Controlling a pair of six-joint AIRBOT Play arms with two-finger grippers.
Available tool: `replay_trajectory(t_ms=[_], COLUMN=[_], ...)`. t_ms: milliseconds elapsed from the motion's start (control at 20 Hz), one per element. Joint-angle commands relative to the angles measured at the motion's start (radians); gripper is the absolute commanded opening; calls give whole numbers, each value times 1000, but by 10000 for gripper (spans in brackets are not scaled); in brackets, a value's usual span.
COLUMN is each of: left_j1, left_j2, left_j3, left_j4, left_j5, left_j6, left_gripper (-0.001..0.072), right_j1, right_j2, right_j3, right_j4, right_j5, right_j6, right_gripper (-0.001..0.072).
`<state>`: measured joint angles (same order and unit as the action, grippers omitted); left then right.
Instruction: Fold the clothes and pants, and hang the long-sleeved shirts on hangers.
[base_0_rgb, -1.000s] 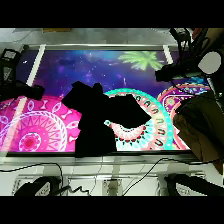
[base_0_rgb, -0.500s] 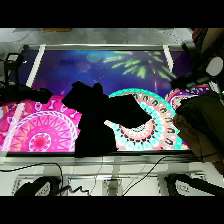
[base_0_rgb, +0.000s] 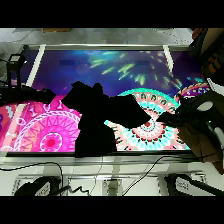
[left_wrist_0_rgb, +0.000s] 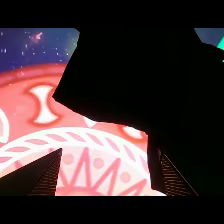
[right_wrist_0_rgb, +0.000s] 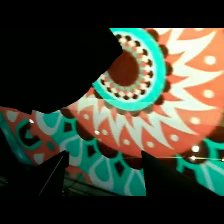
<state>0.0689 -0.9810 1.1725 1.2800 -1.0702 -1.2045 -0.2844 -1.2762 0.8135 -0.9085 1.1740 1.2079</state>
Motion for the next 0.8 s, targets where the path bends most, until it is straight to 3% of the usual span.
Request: replay_trajectory(t_ms=[0, 200, 500, 550, 650, 750], left_j1=[-1, 0, 24, 45, 98, 159], left_j2=[-26, -72, -102, -102, -102, -102], left_j3=[0, 0, 0, -2, -16, -58], left_j4=[-11, -78, -129, -129, -130, -130], left_j5=[-1, 0, 68, 50, 2, -56], left_j6=[0, 0, -15, -16, -24, -24], left_gripper=[687, 688, 683, 651, 642, 641], right_j1=[29, 36, 173, 195, 237, 270], right_j2=[-3, -62, -94, -95, -100, -102], right_j3=[-190, -220, -219, -219, -219, -219], right_j4=[224, 413, 525, 533, 543, 542], right_j5=[-245, -353, -571, -593, -629, -677], right_j6=[-22, -34, -43, -43, -43, -43], right_gripper=[532, 532, 504, 497, 444, 327])
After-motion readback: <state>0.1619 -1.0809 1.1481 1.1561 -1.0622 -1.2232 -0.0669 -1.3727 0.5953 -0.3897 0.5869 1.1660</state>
